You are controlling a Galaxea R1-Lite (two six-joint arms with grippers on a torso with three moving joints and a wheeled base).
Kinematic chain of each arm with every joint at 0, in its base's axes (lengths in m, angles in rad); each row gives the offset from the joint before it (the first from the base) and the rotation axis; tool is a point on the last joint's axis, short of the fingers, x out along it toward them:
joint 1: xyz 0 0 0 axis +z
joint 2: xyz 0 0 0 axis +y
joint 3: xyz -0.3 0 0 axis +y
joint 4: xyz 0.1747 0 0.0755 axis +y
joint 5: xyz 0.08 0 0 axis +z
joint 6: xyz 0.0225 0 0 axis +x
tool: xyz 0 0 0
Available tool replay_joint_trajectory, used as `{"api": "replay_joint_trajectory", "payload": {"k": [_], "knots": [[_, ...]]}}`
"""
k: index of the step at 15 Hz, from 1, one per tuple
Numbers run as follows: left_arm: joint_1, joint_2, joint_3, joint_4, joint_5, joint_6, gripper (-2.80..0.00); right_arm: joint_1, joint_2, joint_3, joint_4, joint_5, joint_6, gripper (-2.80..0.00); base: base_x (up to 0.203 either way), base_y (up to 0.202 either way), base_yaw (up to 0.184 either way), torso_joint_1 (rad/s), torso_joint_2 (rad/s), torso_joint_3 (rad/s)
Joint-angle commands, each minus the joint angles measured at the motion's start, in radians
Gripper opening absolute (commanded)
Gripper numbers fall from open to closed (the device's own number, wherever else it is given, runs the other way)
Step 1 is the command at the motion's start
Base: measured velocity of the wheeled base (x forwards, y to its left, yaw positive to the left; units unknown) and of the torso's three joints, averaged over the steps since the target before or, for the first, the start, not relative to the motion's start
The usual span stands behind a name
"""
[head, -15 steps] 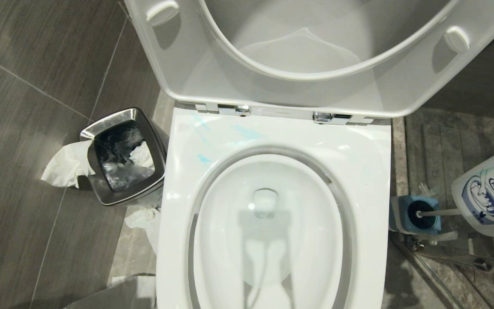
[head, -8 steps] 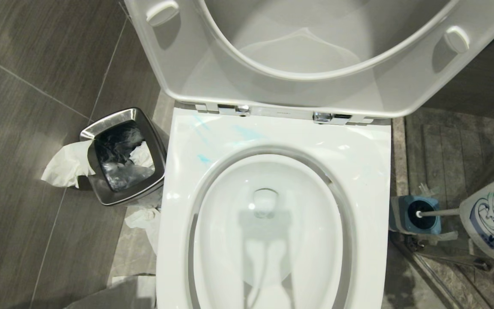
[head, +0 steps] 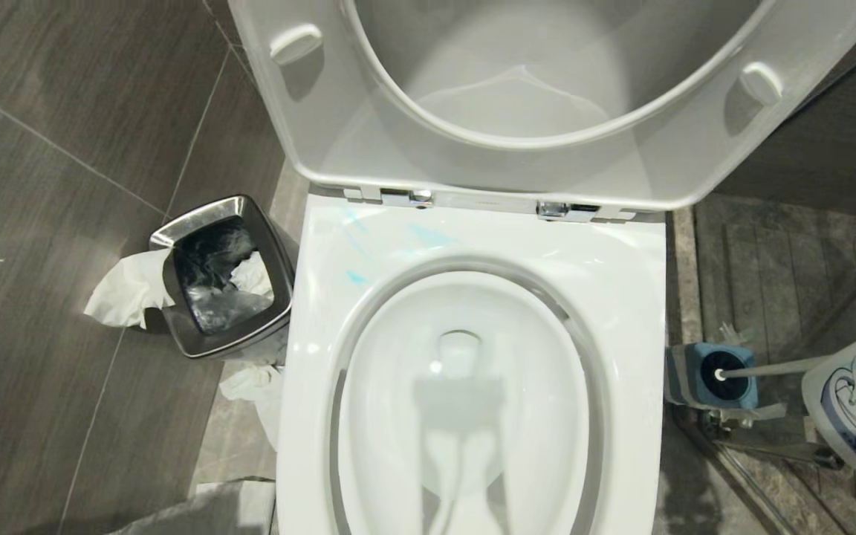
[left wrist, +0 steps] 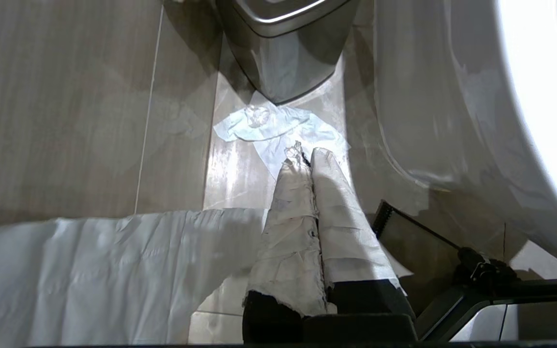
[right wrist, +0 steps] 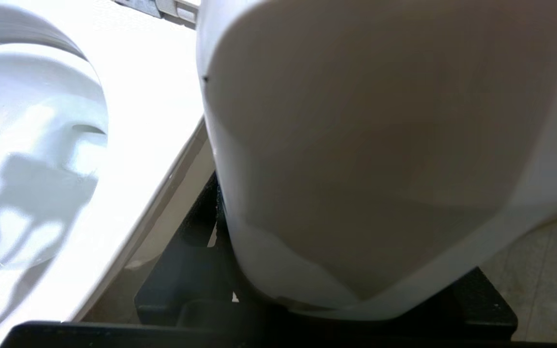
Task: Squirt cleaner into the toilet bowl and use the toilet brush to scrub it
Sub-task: Pour in the cleaning agent
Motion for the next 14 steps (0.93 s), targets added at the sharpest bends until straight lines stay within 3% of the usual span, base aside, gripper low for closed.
{"api": "replay_joint_trajectory", "payload": {"k": [1,14], "knots": [[0.0,0.001,0.001,-0.001,0.0,0.0,-2.8,0.0,0.02,-0.001,-0.002,0.002,-0.001,-2.8,0.0,0.0,0.0,0.007,0.01,0.183],[0.0,0.0,0.002,-0.002,0.0,0.0,-2.8,0.0,0.118,-0.004,-0.007,0.003,-0.024,-2.8,0.0,0.0,0.0,0.001,0.0,0.202]]}}
